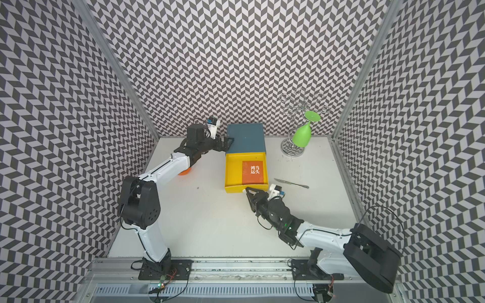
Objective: Take the postcards out of the drawer
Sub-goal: Open the drawer in the storage box.
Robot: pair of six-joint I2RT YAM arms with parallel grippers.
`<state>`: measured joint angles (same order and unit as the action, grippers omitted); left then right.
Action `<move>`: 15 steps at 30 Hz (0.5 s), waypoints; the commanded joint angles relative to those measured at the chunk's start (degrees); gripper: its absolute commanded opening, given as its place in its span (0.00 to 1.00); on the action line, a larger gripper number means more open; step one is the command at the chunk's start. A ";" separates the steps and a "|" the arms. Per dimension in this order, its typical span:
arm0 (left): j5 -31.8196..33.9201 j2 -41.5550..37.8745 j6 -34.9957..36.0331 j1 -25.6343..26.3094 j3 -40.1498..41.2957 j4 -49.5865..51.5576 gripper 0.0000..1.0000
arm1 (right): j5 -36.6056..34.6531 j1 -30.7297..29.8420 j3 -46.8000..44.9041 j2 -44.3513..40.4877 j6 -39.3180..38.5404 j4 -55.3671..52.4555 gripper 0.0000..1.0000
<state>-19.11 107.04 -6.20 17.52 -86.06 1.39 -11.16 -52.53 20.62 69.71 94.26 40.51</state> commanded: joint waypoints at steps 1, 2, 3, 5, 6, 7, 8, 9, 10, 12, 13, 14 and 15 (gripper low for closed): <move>-0.55 0.53 0.59 -0.56 -0.16 3.26 0.99 | -0.86 -0.55 -0.50 -0.81 -0.52 -2.22 0.43; -0.65 0.52 0.57 -0.60 -0.16 3.27 0.99 | -0.88 -0.55 -0.34 -0.98 -0.69 -2.51 0.45; -0.59 0.49 0.49 -0.64 -0.16 3.27 0.99 | -0.93 -0.55 -0.24 -1.13 -0.89 -2.91 0.46; -0.66 0.52 0.40 -0.80 -0.16 3.27 0.99 | -0.99 -0.55 -0.06 -1.42 -1.18 -3.37 0.48; -0.70 0.44 0.40 -0.86 -0.20 3.27 0.99 | -1.14 -0.55 -0.06 -1.62 -1.33 -3.63 0.49; -0.77 0.38 0.31 -0.89 -0.25 3.26 0.99 | -1.10 -0.55 0.04 -1.85 -1.52 -3.88 0.49; -0.80 0.31 0.31 -0.99 -0.29 3.26 0.99 | -1.20 -0.51 0.03 -2.08 -1.70 -4.26 0.49; -0.83 0.24 0.20 -1.16 -0.33 3.27 0.99 | -1.19 -0.54 0.03 -2.42 -1.99 -4.66 0.50; -0.91 0.10 0.10 -1.26 -0.40 3.27 0.99 | -1.25 -0.55 0.03 -2.95 -2.42 -5.23 0.50; -0.88 -0.43 -0.13 -1.47 -0.55 3.25 0.99 | -1.56 -0.55 0.12 -4.10 -3.29 -6.67 0.51; -0.86 -0.90 -0.23 -1.70 -0.72 3.25 0.99 | -1.83 -0.55 0.22 -4.91 -4.05 -7.42 0.52; -0.87 -1.26 -0.33 -1.77 -0.94 3.27 0.99 | -2.01 -0.51 0.34 -5.62 -4.74 -8.26 0.52; -0.91 -1.79 -0.52 -1.98 -1.24 3.35 0.99 | -2.03 -0.55 0.47 -6.49 -5.89 -8.97 0.53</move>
<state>-20.08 106.98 -6.85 16.69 -86.06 1.85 -11.92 -52.75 20.62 65.82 91.79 33.54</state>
